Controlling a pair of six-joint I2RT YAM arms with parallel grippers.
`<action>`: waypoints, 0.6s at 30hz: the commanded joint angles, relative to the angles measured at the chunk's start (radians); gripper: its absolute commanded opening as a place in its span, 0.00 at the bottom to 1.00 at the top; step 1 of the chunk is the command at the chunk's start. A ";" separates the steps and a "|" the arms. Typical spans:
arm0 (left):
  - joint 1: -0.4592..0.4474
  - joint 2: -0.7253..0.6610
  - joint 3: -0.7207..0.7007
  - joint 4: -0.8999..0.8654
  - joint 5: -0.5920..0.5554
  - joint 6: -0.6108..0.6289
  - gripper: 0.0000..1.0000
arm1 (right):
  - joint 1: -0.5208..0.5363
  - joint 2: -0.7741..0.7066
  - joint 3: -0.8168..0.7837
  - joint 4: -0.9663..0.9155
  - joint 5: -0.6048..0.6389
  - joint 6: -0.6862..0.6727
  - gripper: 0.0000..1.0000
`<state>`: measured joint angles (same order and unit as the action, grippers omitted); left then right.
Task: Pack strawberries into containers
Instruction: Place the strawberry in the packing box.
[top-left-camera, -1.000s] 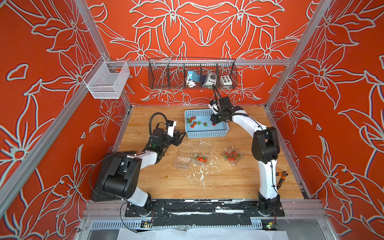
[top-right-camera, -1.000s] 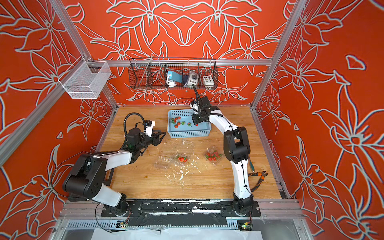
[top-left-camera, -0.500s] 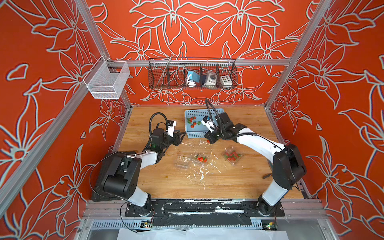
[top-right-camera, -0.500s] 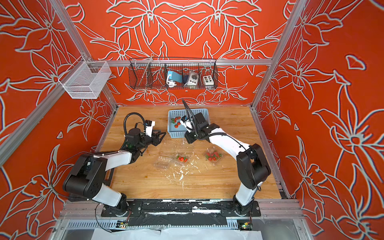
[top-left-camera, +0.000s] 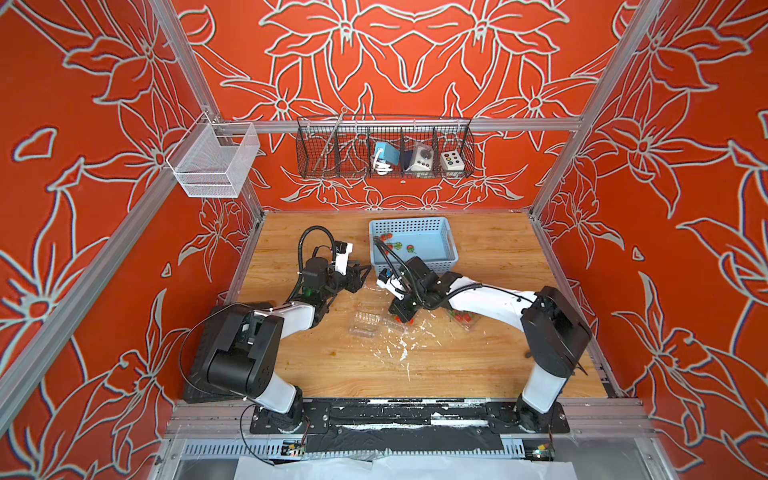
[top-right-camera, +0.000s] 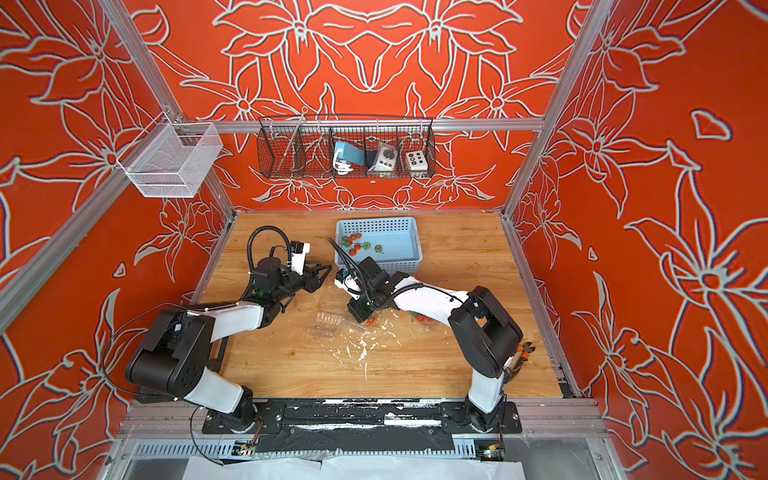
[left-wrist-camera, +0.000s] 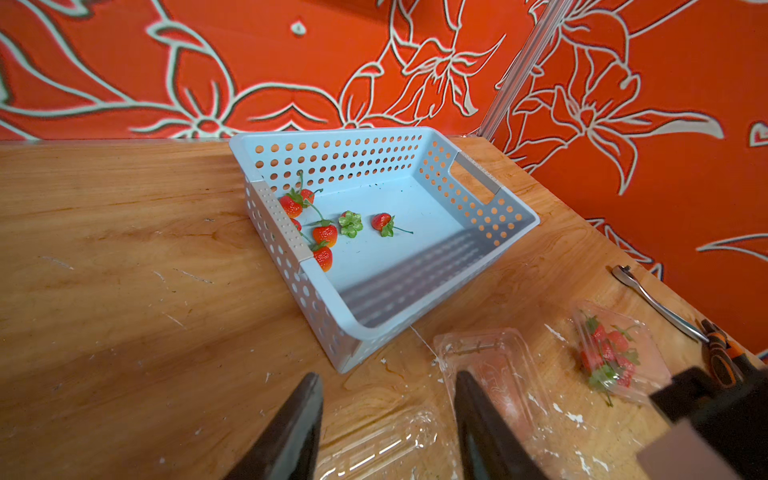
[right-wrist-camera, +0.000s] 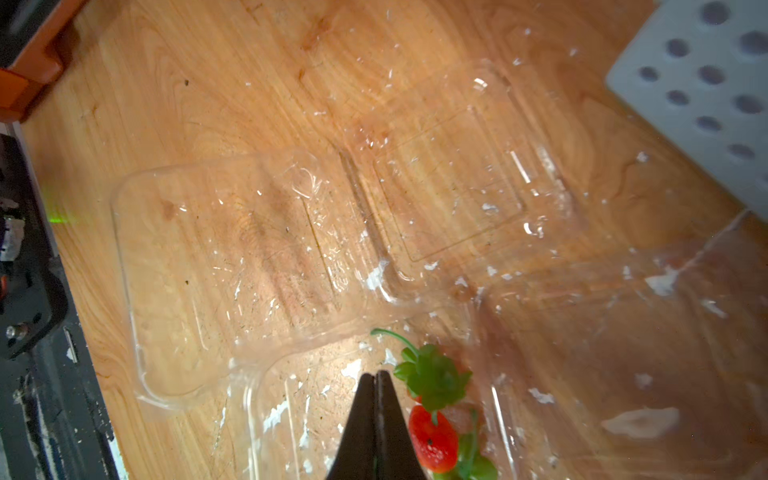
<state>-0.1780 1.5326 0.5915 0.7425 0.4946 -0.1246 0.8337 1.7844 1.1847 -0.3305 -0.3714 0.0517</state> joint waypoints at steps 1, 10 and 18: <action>0.000 -0.014 -0.009 0.026 0.013 -0.001 0.51 | 0.015 0.016 0.017 -0.023 0.033 -0.002 0.09; 0.000 -0.012 -0.006 0.025 0.015 -0.001 0.51 | 0.024 -0.014 0.040 -0.073 0.106 -0.027 0.37; 0.001 -0.014 -0.005 0.020 0.010 0.002 0.51 | -0.030 -0.031 0.149 -0.124 0.223 -0.040 0.38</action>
<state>-0.1780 1.5326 0.5911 0.7425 0.4946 -0.1276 0.8356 1.7920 1.2797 -0.4286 -0.2100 0.0315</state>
